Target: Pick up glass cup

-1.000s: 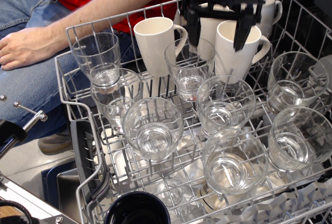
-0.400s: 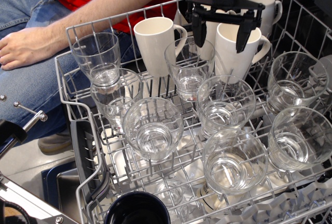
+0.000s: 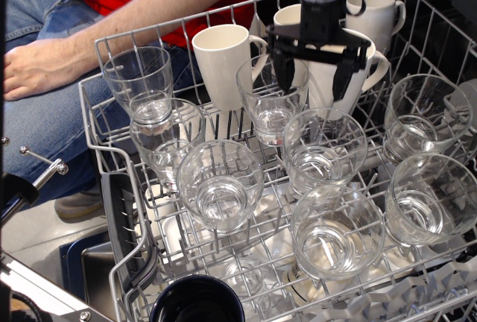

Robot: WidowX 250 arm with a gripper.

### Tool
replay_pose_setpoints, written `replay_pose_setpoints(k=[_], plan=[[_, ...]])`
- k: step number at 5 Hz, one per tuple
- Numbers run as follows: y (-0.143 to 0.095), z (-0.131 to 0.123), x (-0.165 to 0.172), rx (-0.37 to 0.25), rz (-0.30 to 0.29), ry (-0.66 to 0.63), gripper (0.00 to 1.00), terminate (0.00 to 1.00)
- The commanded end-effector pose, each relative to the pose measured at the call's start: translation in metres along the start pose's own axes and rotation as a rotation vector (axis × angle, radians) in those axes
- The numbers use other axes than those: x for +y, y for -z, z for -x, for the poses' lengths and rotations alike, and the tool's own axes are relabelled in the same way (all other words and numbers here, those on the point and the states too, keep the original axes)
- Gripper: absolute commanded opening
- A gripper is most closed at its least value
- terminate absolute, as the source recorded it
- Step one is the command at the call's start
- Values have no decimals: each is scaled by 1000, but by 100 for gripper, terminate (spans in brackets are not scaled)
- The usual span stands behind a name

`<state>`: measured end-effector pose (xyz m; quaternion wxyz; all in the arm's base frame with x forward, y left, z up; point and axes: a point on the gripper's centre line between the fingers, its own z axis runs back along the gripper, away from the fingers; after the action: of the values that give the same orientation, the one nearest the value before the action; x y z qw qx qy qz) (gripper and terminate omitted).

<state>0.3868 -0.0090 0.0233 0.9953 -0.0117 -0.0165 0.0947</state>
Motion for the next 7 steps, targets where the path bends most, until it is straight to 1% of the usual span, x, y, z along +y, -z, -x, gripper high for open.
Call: replay_pose_setpoints(k=[1,3,4,5,6,7], plan=[[10,-18,0,-105,1,26,100,0],[37,-16,5,-161,10,56,100,0],[48,-18,7,-176,8,72,100,0],[61,-24,6,-204,9,63,100,0],[69,-26,3,-208,3,53,100,0],[72,-27,-2,-205,0,33,0,0]])
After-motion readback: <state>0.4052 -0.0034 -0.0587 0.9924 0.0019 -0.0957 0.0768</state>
